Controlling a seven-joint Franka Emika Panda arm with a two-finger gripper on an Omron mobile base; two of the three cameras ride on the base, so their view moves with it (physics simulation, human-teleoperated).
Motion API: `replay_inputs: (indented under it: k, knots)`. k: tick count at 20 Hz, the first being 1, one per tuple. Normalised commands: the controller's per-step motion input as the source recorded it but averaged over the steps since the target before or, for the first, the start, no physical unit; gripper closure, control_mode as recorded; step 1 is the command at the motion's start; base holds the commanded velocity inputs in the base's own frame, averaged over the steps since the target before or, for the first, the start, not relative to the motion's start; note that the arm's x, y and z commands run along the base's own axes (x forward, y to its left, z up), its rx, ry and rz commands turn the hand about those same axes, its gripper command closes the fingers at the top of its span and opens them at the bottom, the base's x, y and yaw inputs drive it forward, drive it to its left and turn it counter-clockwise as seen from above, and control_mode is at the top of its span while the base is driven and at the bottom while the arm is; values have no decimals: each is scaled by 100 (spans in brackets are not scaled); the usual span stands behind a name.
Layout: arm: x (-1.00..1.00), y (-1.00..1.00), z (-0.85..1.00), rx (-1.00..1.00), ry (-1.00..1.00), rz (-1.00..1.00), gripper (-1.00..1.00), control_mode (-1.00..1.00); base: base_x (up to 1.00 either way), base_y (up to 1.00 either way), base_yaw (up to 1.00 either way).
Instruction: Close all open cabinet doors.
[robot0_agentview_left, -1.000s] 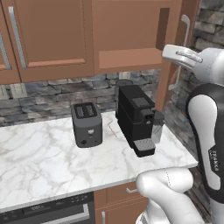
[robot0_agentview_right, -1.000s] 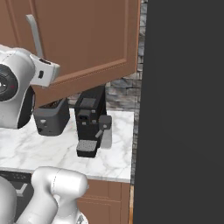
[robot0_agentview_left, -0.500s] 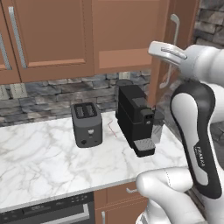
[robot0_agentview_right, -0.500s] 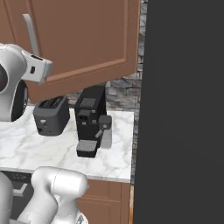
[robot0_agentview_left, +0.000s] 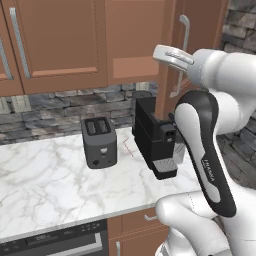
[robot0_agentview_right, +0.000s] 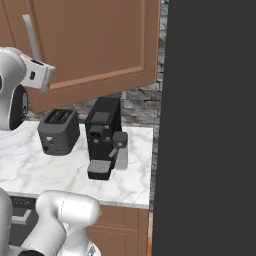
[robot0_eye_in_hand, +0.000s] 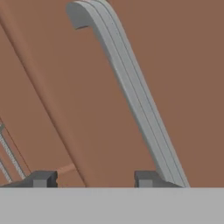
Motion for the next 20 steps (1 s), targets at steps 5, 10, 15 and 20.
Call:
replay_inputs:
  k: [5,10,15,20]
  knots:
    - [77,0,-32,0,0,-3,-100,-100,0,0,0]
    - [63,0,-30,0,0,0,-100,-100,0,0,0]
    - [61,-7,-23,0,0,0,-100,-100,0,0,0]
    - [63,-13,-16,0,0,0,-100,-100,0,0,0]
